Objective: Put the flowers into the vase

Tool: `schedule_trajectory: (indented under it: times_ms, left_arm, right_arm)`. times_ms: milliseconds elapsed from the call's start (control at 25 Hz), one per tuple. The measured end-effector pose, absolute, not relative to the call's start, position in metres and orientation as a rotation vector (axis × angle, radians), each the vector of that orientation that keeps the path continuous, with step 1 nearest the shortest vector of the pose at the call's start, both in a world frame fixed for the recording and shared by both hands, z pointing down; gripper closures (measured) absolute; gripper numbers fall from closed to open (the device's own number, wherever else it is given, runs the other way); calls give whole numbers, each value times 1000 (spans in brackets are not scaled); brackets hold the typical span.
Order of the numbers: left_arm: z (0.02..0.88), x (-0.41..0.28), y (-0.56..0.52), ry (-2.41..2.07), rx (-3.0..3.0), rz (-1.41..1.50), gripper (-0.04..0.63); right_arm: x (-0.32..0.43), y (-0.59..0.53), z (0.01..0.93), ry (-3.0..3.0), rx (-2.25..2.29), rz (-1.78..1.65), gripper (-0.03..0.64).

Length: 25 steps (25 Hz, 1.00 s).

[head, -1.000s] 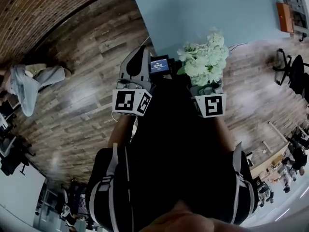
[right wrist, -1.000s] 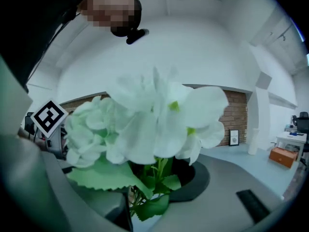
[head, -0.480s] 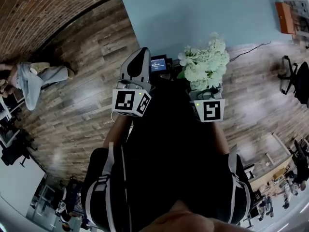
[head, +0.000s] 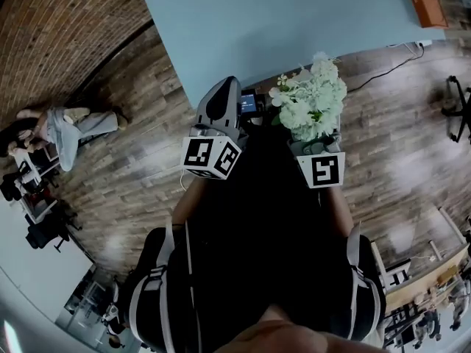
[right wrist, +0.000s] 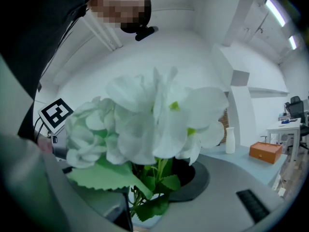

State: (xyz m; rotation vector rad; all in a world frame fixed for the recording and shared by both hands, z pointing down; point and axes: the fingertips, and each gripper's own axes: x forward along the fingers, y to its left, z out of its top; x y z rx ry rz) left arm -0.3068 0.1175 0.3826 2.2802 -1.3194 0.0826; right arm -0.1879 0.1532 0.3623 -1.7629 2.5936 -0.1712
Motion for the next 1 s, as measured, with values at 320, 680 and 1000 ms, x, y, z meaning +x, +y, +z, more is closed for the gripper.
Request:
schedule_trajectory:
  times_ms: [320,680,1000]
  left_arm:
    - [379,-214,96,-1228,2399,137,578]
    - [414,-120,50,-1102,2389,113,578]
    - [401,-55,-9,-1082,2352,15,578]
  right_arm:
    - [-79,155,359,2412,-1948,-133,431]
    - [-11,128,376,2390,-2076,-149,431]
    - [54,64,354,2487,-2095,-159,431]
